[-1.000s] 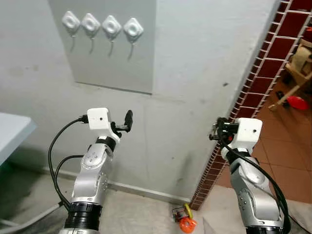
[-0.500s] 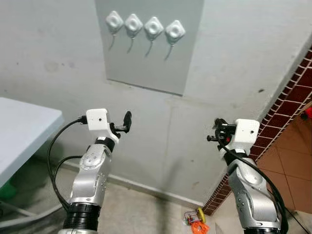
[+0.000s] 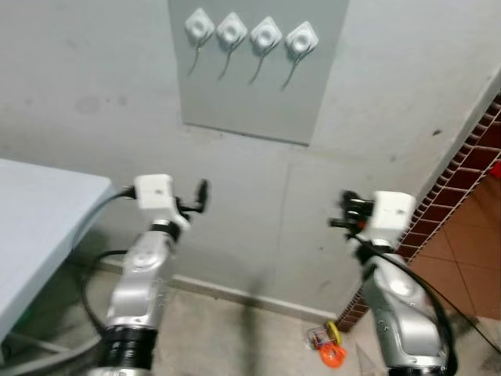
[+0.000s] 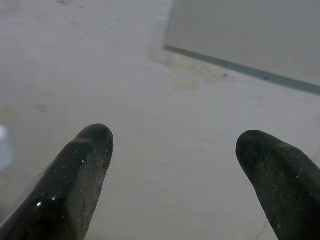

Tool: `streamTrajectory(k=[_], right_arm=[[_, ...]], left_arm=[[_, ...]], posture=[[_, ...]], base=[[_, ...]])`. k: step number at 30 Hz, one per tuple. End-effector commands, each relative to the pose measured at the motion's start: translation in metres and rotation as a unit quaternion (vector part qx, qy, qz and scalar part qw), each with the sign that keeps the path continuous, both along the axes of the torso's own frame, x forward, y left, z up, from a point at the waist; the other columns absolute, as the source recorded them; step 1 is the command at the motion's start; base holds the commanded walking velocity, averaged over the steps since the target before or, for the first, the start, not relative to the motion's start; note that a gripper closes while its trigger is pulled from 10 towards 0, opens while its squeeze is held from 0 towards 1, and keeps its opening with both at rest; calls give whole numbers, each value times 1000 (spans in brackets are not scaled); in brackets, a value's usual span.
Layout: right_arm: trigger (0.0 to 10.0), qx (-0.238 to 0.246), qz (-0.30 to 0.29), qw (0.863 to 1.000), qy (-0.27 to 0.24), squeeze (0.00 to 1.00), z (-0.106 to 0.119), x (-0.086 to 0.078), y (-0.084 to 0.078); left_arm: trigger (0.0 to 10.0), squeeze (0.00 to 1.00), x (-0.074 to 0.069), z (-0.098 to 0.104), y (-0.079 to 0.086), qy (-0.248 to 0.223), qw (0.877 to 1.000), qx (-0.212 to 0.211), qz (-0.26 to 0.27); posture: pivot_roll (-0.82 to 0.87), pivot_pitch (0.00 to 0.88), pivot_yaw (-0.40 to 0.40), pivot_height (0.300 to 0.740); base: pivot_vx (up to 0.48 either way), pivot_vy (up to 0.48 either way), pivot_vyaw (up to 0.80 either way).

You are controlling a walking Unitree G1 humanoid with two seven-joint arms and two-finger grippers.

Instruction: Hang keys on a hook

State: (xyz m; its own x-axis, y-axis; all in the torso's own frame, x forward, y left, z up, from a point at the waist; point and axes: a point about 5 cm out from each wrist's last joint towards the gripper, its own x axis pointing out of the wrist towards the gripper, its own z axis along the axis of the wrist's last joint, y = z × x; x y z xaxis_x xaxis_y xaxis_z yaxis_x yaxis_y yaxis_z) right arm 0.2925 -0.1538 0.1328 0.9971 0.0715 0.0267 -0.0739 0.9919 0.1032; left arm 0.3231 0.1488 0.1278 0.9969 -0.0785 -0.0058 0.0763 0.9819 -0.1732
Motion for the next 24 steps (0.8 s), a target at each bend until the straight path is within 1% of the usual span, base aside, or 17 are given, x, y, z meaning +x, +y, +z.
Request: streamTrajectory(k=[1,4,5,8,11,13,17,24], right_arm=[[10000,-3,-14,1000,-7,0,3,-1,-9],[10000,-3,-14,1000,-7,0,3,-1,-9],[10000,-3,-13,1000,-8,0,3,-1,-9],[10000,-4,-12,1000,-9,0,4,-2,-9],[10000,-4,-12,1000,-10,0,4,-2,-9],[10000,-4,-13,1000,-10,0,4,-2,-9],[10000,-4,-13,1000,-10,0,4,-2,-9],[10000,-4,-15,1000,-9,0,4,-2,-9]], left_arm=[[10000,0,1,1,-10,1,1000,6,-10],[10000,0,1,0,-10,7,1000,7,-6],[10000,0,1,2,-12,1,1000,10,-11],[10000,0,2,2,-12,11,1000,19,-13],[10000,0,3,3,-12,9,1000,18,-15],[10000,0,3,5,-15,7,999,6,-33],[10000,0,3,6,-14,5,999,9,-32],[10000,0,3,7,-13,1,1000,7,-29]], posture=[[-22,0,-7,732],[-23,0,-6,732],[-23,0,-6,732],[-24,0,-5,732],[-25,0,-6,732],[-26,0,-6,732],[-25,0,-5,732],[-24,0,-5,732]], base=[[0,0,0],[0,0,0],[0,0,0],[0,0,0],[0,0,0],[0,0,0],[0,0,0],[284,0,0]])
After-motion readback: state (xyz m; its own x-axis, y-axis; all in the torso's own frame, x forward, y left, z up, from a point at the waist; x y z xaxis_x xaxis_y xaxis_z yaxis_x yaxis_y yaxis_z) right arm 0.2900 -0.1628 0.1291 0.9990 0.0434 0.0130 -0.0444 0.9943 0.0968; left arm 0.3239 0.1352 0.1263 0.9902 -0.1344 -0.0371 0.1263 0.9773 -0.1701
